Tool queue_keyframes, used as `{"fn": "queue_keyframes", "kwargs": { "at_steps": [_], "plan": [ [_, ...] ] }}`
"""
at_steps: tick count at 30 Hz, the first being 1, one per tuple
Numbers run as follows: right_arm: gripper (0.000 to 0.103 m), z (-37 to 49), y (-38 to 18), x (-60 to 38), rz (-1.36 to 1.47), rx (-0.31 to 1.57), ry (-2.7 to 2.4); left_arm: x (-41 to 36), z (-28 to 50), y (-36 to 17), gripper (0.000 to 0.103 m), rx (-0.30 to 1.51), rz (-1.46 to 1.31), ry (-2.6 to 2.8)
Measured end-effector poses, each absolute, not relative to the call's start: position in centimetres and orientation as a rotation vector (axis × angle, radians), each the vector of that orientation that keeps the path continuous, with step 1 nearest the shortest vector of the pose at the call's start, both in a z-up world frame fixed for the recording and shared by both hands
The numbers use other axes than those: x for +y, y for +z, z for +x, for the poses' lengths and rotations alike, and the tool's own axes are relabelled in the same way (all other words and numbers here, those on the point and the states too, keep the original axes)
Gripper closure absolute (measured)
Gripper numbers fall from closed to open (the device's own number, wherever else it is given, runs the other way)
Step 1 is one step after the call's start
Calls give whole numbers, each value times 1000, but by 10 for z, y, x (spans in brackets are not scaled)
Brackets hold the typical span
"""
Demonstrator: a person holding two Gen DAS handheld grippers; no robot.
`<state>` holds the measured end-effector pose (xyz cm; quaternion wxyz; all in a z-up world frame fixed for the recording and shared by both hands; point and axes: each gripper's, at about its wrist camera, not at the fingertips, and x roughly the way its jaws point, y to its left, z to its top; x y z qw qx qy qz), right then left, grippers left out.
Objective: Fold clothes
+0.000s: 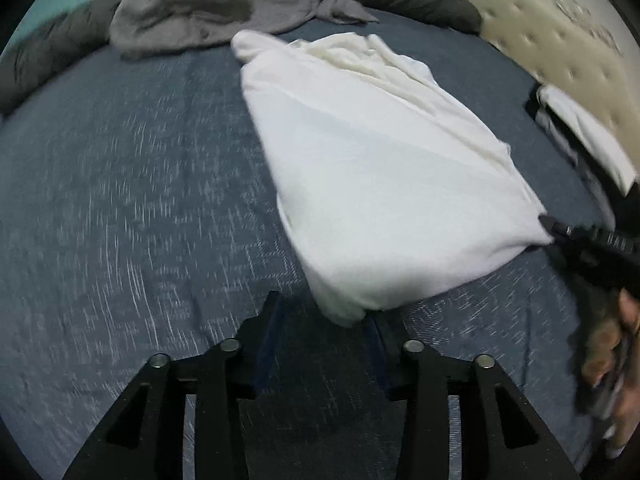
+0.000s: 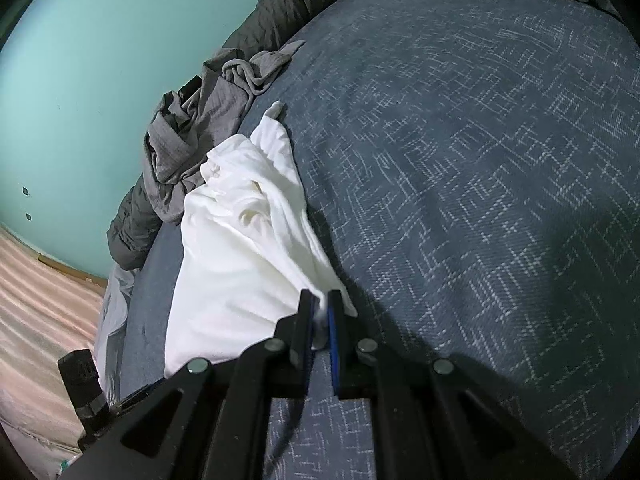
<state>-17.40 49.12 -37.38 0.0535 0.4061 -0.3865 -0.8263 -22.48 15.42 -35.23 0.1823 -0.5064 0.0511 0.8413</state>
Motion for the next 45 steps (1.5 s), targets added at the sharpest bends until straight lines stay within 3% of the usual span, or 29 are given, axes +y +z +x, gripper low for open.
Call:
{"fn": "queue_keyframes", "kwargs": {
  "at_steps": [3, 16, 22, 27, 31, 33, 39, 45],
  "plan": [
    [97, -174, -375, 492, 1228, -1192, -2502, 153, -218, -344, 93, 213, -1387, 2404],
    [98, -170, -377, 496, 1237, -1213, -2527, 120, -214, -365, 103, 57, -1495, 2427],
    [98, -170, -378, 496, 1241, -1224, -2516, 120, -219, -332, 102, -85, -1401, 2393],
    [98, -170, -379, 496, 1236, -1239, -2508, 131, -238, -328, 84, -110, -1400, 2356],
    [98, -170, -380, 496, 1237, -1242, -2502, 130, -233, -345, 85, -119, -1448, 2317],
    [98, -170, -381, 497, 1237, -1243, -2498, 126, -230, -352, 101, -148, -1463, 2299],
    [98, -169, -381, 497, 1235, -1244, -2494, 101, -226, -368, 103, -294, -1532, 2338],
    [97, -169, -381, 496, 1239, -1247, -2494, 105, -222, -348, 103, -237, -1467, 2365]
  ]
}}
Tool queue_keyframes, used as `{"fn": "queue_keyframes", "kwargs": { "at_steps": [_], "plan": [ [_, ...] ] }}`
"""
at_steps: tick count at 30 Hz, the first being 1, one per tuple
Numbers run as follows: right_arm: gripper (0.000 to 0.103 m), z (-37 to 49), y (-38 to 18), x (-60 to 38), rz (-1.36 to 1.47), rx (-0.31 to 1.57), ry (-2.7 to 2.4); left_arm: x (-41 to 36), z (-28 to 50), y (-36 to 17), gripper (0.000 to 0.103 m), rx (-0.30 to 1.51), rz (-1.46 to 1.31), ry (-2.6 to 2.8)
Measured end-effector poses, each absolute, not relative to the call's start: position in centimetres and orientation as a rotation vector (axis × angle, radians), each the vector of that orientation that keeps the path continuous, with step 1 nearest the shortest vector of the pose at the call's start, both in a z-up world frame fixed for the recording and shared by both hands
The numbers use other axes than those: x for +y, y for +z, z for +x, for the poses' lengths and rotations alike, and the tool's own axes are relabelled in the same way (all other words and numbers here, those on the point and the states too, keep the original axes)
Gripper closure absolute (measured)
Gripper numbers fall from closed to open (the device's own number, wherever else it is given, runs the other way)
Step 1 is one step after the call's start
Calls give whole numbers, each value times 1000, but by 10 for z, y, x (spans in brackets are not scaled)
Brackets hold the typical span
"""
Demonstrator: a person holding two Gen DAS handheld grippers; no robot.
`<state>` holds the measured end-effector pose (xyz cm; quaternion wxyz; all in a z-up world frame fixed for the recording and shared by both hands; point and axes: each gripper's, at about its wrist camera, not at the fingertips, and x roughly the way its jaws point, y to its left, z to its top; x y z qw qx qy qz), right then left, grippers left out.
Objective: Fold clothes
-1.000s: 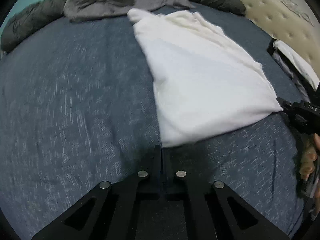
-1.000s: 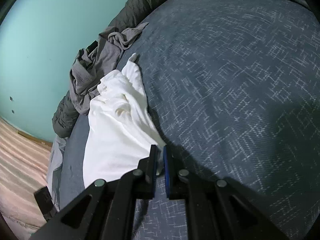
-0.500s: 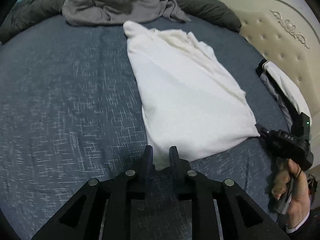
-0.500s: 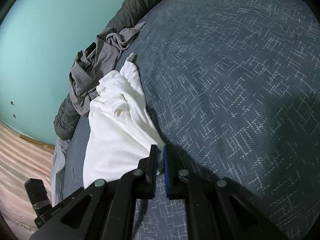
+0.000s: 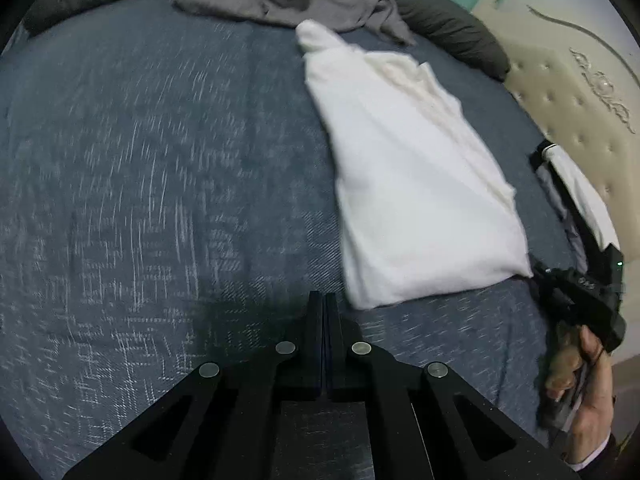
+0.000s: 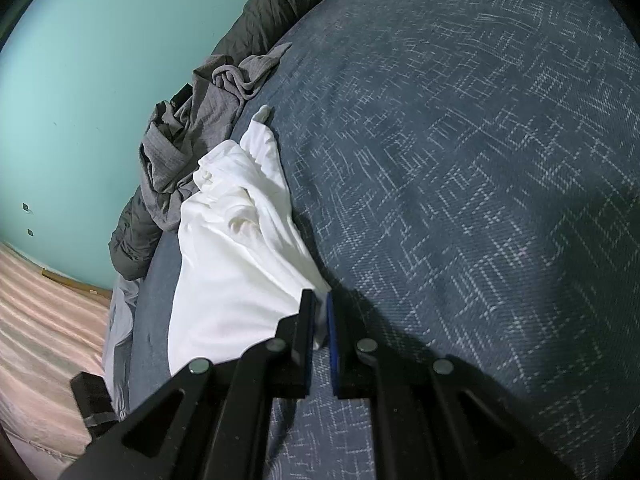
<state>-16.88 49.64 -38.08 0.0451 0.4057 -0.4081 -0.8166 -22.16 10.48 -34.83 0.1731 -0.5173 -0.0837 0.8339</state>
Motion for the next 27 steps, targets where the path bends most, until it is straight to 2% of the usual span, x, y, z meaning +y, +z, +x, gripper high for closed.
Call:
{"fn": "queue_keyframes", "kwargs": {
  "at_steps": [4, 6, 9, 10, 13, 14, 19, 21, 27],
  "plan": [
    [97, -168, -380, 497, 1246, -1236, -2493, 120, -223, -321, 102, -163, -1380, 2387],
    [96, -168, -377, 497, 1262, -1211, -2508, 124, -226, -315, 98, -141, -1369, 2393],
    [88, -166, -366, 500, 1282, -1152, -2561, 119, -229, -316, 86, -126, -1371, 2398],
    [82, -165, -359, 501, 1273, -1119, -2593, 116, -229, -317, 84, -127, -1367, 2398],
    [74, -169, -335, 503, 1196, -1038, -2648, 106, -227, -322, 80, -121, -1355, 2406],
    [74, -174, -327, 500, 1182, -998, -2649, 102, -227, -324, 75, -117, -1350, 2411],
    [70, -227, -296, 466, 1208, -683, -2611, 82, -230, -331, 68, -108, -1334, 2447],
    [63, -259, -286, 451, 1223, -571, -2595, 75, -232, -333, 57, -97, -1332, 2460],
    [61, -339, -283, 421, 1302, -343, -2556, 57, -227, -336, 53, -75, -1303, 2471]
  ]
}}
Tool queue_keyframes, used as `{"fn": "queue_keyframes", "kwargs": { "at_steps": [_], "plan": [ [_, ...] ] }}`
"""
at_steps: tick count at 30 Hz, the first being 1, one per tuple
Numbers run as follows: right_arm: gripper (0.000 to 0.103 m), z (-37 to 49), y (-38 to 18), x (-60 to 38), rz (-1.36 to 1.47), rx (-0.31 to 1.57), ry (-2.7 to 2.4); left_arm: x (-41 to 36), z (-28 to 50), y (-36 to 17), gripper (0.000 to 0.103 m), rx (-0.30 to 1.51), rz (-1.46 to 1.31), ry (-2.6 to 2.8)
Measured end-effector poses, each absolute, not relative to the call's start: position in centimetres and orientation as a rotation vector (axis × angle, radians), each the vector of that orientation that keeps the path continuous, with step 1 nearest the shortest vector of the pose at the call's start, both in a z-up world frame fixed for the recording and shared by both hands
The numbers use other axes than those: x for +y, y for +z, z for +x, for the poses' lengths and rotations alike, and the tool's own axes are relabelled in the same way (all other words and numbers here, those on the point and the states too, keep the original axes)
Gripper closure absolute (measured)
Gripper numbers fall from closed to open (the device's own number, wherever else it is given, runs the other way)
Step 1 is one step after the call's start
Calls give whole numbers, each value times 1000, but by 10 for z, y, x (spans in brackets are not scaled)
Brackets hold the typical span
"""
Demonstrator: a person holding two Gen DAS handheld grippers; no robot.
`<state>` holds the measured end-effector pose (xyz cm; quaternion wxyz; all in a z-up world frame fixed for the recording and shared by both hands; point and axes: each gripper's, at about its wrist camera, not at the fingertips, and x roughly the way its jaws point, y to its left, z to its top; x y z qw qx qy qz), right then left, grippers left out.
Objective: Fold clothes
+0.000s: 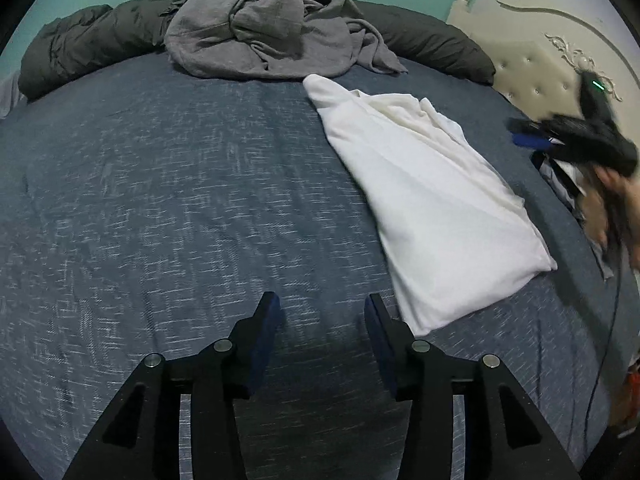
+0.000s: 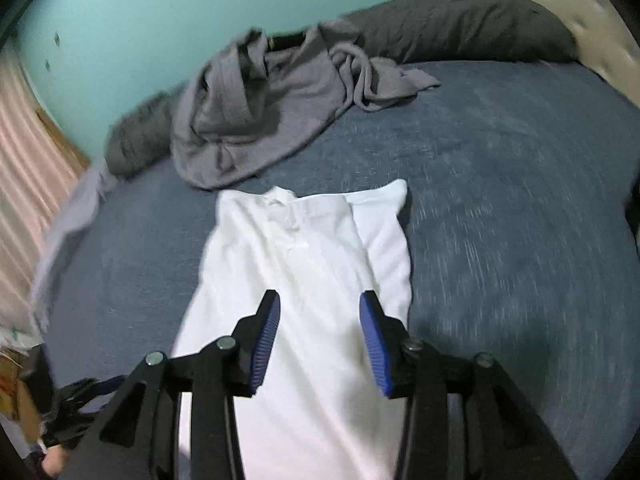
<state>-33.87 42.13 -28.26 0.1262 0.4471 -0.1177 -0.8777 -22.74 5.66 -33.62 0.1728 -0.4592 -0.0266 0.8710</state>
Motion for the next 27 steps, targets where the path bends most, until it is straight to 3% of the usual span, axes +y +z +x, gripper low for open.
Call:
{"fn": "queue_keyframes", "kwargs": {
  "at_steps": [11, 13, 16, 27],
  "plan": [
    [62, -426, -320, 367, 1506, -1, -2530, 51, -224, -334, 51, -106, -1257, 2458],
    [82, -431, -325, 368, 1517, 1, -2548, 48, -226, -335, 51, -113, -1259, 2464],
    [98, -433, -329, 375, 1522, -11, -2576, 40, -228, -338, 51, -138, -1274, 2468],
    [100, -439, -321, 442, 1514, -156, -2738, 36, -228, -341, 51, -166, -1270, 2474]
  ]
}}
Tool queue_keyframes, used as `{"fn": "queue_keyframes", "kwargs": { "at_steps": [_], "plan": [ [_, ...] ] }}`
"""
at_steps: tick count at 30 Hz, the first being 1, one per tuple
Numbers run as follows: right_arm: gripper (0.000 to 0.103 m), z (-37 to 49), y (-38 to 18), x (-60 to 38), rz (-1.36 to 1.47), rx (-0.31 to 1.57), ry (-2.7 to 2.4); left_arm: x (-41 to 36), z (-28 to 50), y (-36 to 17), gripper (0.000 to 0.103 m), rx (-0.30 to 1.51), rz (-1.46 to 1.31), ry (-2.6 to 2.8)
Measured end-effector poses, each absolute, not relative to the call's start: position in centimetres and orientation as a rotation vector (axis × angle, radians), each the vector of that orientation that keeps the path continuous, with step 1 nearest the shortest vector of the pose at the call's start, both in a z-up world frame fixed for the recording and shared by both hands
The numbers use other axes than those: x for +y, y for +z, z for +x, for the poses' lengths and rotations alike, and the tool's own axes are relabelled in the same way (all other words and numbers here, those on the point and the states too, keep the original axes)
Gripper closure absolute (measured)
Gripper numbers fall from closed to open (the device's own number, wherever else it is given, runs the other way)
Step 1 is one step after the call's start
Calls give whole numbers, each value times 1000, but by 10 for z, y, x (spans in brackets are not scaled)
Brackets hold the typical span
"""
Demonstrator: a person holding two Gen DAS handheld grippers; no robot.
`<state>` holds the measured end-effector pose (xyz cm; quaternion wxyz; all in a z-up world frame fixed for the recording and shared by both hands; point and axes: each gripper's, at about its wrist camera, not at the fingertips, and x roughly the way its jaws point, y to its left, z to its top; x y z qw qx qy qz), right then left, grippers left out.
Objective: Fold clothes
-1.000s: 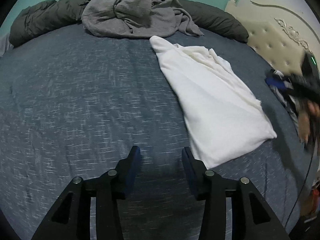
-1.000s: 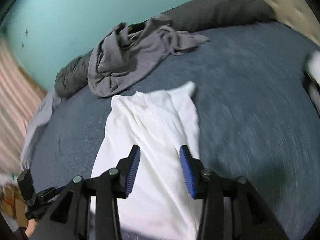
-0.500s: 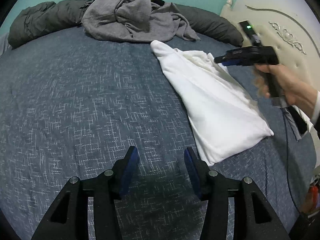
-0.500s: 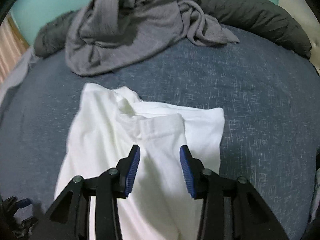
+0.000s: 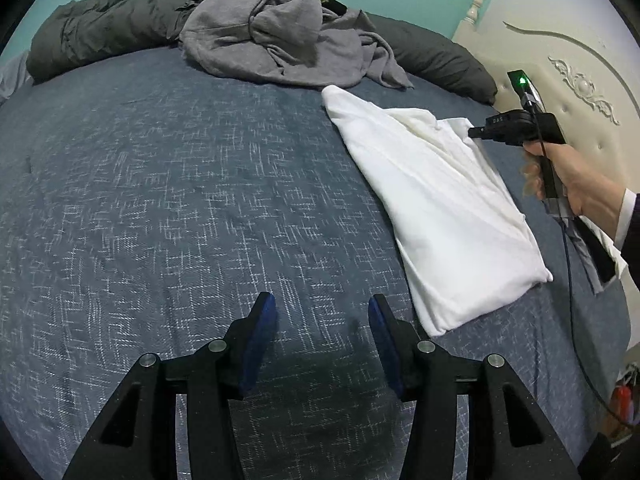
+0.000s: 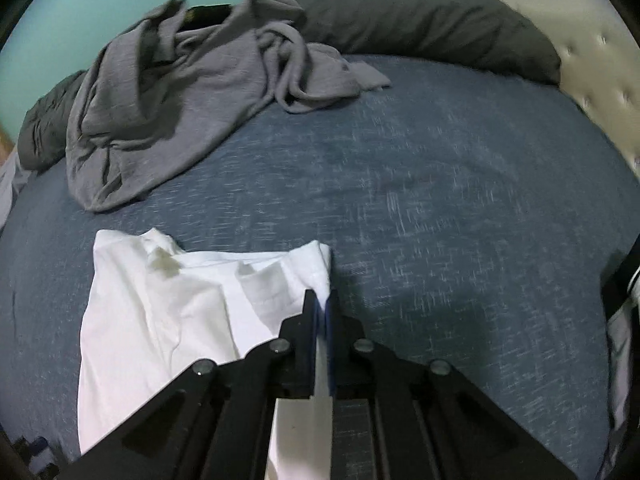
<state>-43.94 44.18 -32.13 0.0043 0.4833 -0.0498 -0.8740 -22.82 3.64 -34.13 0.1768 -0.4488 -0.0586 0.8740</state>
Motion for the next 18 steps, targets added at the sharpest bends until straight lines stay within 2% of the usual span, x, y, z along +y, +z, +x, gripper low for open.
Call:
{"fn": "queue_keyframes", "kwargs": {
  "at_steps": [3, 7, 11, 13, 15, 18],
  "plan": [
    [100, -445, -331, 444, 1540, -131, -2705, 36, -228, -343, 51, -166, -1278, 2471],
    [89, -446, -325, 447, 1526, -64, -2756, 36, -229, -344, 51, -170, -1281, 2471],
    [86, -437, -304, 444, 1395, -115, -2745, 37, -228, -345, 51, -172, -1282, 2465],
    [70, -432, -301, 428, 1363, -124, -2645, 39, -228, -345, 51, -170, -1281, 2464],
    [59, -429, -307, 409, 1378, -86, -2542, 40, -227, -344, 51, -168, -1280, 2463],
    [59, -428, -322, 386, 1441, 1, -2467, 41, -226, -344, 51, -163, -1280, 2461]
  ]
}}
